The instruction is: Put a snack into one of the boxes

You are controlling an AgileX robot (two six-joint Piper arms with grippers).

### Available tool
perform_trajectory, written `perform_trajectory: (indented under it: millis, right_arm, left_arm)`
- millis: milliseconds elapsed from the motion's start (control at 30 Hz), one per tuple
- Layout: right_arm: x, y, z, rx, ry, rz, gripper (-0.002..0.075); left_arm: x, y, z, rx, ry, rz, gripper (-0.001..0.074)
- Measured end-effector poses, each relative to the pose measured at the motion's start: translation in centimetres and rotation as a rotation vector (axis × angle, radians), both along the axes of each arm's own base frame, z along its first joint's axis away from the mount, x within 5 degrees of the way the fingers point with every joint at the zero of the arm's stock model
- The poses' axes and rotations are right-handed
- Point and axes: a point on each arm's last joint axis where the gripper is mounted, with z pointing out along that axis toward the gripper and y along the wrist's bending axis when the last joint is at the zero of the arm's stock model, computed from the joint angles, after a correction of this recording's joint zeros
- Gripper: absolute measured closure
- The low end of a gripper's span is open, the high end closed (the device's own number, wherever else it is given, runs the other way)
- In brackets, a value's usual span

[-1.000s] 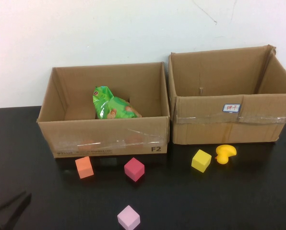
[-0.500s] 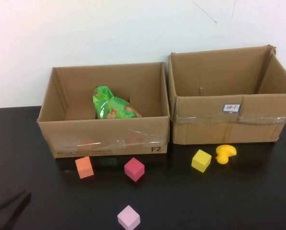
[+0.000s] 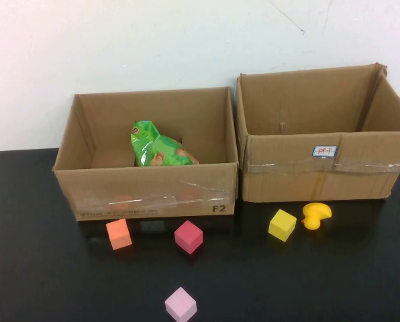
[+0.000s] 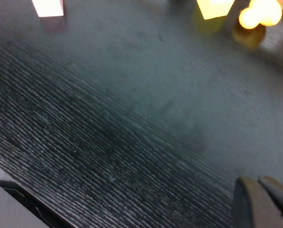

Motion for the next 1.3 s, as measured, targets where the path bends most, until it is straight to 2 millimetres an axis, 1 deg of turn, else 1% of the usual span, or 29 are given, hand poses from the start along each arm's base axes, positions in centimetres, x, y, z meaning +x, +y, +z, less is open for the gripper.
perform_trajectory:
  millis: [67,100,167,267,333,767,1000,1300]
  right_arm:
    - [0.0,0.0,0.0,0.004,0.003,-0.004,0.0727]
    - [0.0,0.0,0.0,0.004,0.004,-0.004,0.0727]
    - [0.0,0.0,0.0,0.004,0.004,-0.004,0.0727]
    - [0.0,0.0,0.0,0.003,0.005,-0.004,0.0727]
    - [0.0,0.0,0.0,0.003,0.005,-0.004,0.0727]
    - [0.0,0.0,0.0,-0.002,0.002,0.002,0.0727]
    - [0.0,0.0,0.0,-0.002,0.002,0.002,0.0727]
    - [0.0,0.0,0.0,-0.002,0.002,0.002,0.0727]
  left_arm:
    - [-0.2,0.3,-1.0,-0.012,-0.003,0.053,0.0736]
    - [-0.3,0.6,-2.3,-0.042,0.011,0.110,0.0736]
    - [-0.2,0.8,-3.5,-0.085,0.038,0.164,0.0736]
    - [-0.1,1.1,-4.3,-0.135,0.062,0.228,0.0736]
    - [-0.2,1.2,-4.7,-0.139,0.099,0.247,0.0736]
    - [-0.3,1.1,-4.9,-0.151,0.130,0.249,0.0736]
    - [-0.3,0.5,-4.9,-0.167,0.144,0.131,0.0736]
    - [-0.3,0.4,-4.9,-0.182,0.151,0.121,0.0736]
